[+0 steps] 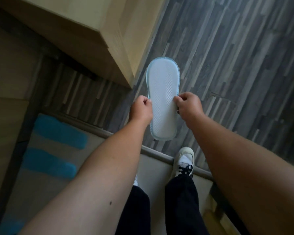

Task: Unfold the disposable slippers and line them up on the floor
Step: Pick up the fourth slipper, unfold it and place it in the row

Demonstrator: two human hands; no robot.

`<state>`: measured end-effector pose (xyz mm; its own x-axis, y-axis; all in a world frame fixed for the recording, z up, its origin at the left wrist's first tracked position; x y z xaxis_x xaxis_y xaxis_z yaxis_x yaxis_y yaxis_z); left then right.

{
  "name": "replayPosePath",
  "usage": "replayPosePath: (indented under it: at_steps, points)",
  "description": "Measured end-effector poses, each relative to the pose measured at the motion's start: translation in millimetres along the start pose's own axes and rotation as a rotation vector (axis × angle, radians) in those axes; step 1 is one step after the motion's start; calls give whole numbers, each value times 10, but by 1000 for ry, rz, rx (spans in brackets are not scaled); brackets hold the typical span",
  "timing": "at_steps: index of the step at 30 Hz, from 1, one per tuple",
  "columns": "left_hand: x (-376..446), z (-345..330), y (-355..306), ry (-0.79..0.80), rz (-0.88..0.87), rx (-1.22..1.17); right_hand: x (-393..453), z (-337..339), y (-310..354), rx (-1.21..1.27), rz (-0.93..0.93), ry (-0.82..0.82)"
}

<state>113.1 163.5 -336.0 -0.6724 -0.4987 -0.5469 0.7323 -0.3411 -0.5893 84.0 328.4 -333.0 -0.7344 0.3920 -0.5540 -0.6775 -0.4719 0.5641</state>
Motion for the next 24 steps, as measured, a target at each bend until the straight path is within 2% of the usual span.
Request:
replayPosePath:
  at_steps: [5, 11, 19, 24]
  points:
    - [-455, 347, 85, 74, 10, 53, -522, 217, -35, -3, -91, 36]
    - [-660, 650, 429, 102, 81, 27, -849, 48, -92, -46, -88, 99]
    - [-972, 1182, 1134, -42, 216, -63, -1369, -476, 51, -244, 82, 285]
    - [-1174, 1677, 1496, -190, 300, -159, -1802, -830, 312, -329, 237, 381]
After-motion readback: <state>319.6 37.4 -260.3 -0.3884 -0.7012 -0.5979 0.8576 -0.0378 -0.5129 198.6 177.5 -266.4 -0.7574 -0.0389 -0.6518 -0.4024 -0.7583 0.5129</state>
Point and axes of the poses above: each hand's wrist, its own x-axis towards the middle knuckle, its own z-axis out of the back of the hand, y = z × x, the point moved 2 cm from there along x, towards the middle knuckle, and after that the axes turned 12 degrees about -y, right-handed, at the moved point
